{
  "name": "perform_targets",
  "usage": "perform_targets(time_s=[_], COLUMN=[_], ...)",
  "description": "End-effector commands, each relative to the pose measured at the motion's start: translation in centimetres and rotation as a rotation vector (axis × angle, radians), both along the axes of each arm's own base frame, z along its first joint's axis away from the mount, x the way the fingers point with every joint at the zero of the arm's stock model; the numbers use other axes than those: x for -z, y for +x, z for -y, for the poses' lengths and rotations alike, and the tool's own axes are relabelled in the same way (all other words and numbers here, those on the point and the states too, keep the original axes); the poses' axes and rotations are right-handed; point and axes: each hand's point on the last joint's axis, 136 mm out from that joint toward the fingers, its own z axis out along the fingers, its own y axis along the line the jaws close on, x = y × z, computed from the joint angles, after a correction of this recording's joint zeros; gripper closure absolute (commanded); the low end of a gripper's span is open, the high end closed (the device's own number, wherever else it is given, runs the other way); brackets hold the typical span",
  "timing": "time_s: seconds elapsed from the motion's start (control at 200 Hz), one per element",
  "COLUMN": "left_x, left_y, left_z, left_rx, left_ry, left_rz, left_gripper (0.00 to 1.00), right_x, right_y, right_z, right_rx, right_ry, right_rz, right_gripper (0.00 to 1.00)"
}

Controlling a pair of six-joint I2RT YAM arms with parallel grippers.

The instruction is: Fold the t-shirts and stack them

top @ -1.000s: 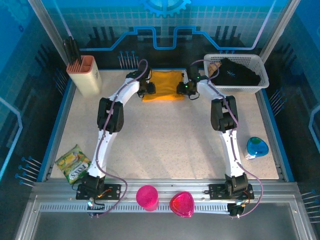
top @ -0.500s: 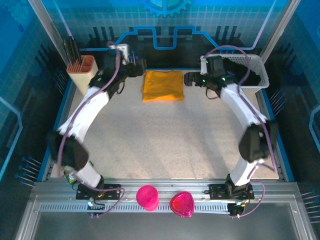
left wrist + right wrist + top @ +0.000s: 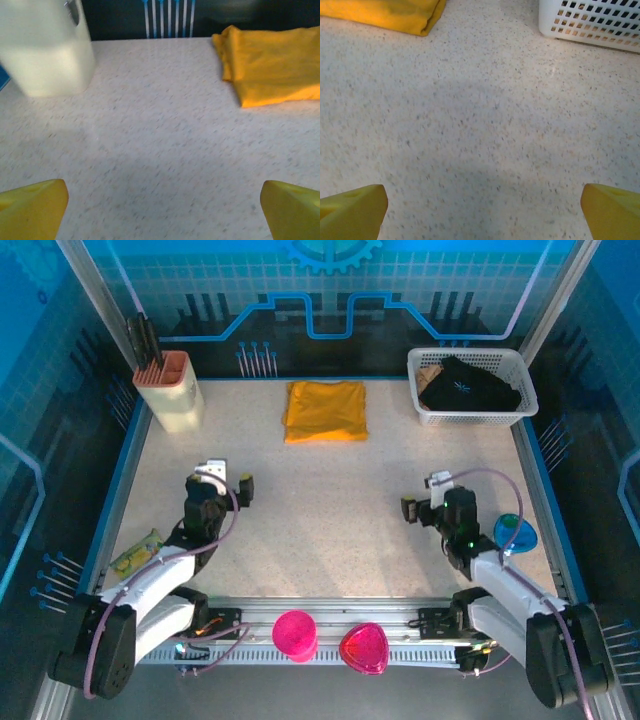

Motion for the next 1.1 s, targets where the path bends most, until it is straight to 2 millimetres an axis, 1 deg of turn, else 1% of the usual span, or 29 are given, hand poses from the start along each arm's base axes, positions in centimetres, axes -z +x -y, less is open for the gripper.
perform_targets(time_s=[0.0, 0.045, 0.065, 0.12, 0.235, 0.32, 0.35, 0.385, 0.41, 0.435, 0.46, 0.485, 0.515, 0.535, 0.585, 0.641, 0.686, 0.726, 0.776, 0.936, 1.021, 1.096], left_x=[-2.0, -0.8, -0.9, -1.1, -1.0, 0.2, 0.9, 2.1, 1.8, 1.8, 2.1, 2.2, 2.4, 2.4, 2.8, 3.4, 3.4, 3.4, 3.4, 3.4, 3.4, 3.4], left_y=[0.0, -0.1, 0.1, 0.5, 2.3, 3.9, 4.4, 4.9, 5.3, 5.1, 4.8, 5.0, 5.5, 5.9, 6.9, 7.5, 7.5, 7.5, 7.5, 7.5, 7.6, 7.6], left_z=[-2.9, -3.1, -3.2, -2.4, -1.9, -1.5, -1.4, -1.1, -0.9, -0.9, -0.9, -1.2, -1.3, -1.4, -1.6, -2.1, -2.2, -2.2, -2.2, -2.2, -1.7, -1.7], left_rx=[-0.128, -0.116, -0.113, -0.055, -0.023, -0.003, 0.005, 0.021, 0.028, 0.022, 0.021, 0.017, 0.013, 0.007, -0.006, 0.015, 0.036, 0.034, 0.033, 0.034, 0.056, 0.06], left_ry=[0.006, -0.003, -0.005, -0.004, -0.007, -0.023, -0.02, -0.016, 0.008, 0.014, -0.007, -0.017, -0.022, -0.019, -0.018, -0.083, -0.113, -0.111, -0.111, -0.109, -0.098, -0.099], left_rz=[0.159, 0.144, 0.164, 0.201, 0.211, 0.188, 0.177, 0.157, 0.187, 0.191, 0.167, 0.143, 0.121, 0.112, 0.06, 0.0, 0.003, 0.004, 0.003, 0.005, -0.003, -0.004], left_gripper=[0.01, 0.01, 0.01, 0.0, 0.01, 0.01, 0.01, 0.01, 0.01, 0.01, 0.01, 0.01, 0.01, 0.01, 0.01, 0.01, 0.01, 0.01, 0.01, 0.01, 0.01, 0.01], right_x=[-5.4, -5.3, -5.2, -5.0, -4.6, -5.2, -5.3, -5.4, -5.1, -4.7, -3.6, -2.8, -2.8, -2.7, -2.0, -1.7, -1.3, -0.8, -1.1, -1.0, -1.0, -1.0], right_y=[1.4, 1.6, 1.7, 2.3, 3.8, 5.0, 5.4, 5.9, 6.2, 6.7, 7.0, 7.4, 7.9, 7.8, 7.6, 8.8, 9.9, 10.4, 10.6, 10.4, 10.4, 10.4], right_z=[1.9, 2.5, 2.4, 2.5, 2.6, 2.3, 2.1, 1.7, 1.5, 1.4, 1.6, 1.7, 1.8, 1.7, 2.1, 2.6, 2.7, 2.6, 2.5, 2.5, 2.5, 2.5], right_rx=[0.084, 0.109, 0.098, 0.089, 0.093, 0.08, 0.069, 0.045, 0.024, 0.025, 0.036, 0.042, 0.039, 0.036, 0.052, 0.073, 0.084, 0.08, 0.076, 0.077, 0.076, 0.077], right_ry=[-0.016, -0.014, -0.016, -0.009, -0.004, 0.027, 0.04, 0.044, 0.031, 0.031, 0.033, 0.04, 0.042, 0.041, 0.05, 0.057, 0.055, 0.047, 0.044, 0.042, 0.043, 0.043], right_rz=[0.317, 0.305, 0.295, 0.271, 0.244, 0.301, 0.328, 0.358, 0.366, 0.367, 0.34, 0.328, 0.36, 0.361, 0.297, 0.242, 0.196, 0.132, 0.157, 0.151, 0.154, 0.154], right_gripper=[0.0, 0.0, 0.0, 0.0, 0.0, 0.0, 0.0, 0.0, 0.0, 0.0, 0.0, 0.0, 0.0, 0.0, 0.0, 0.0, 0.0, 0.0, 0.0, 0.0, 0.0, 0.0])
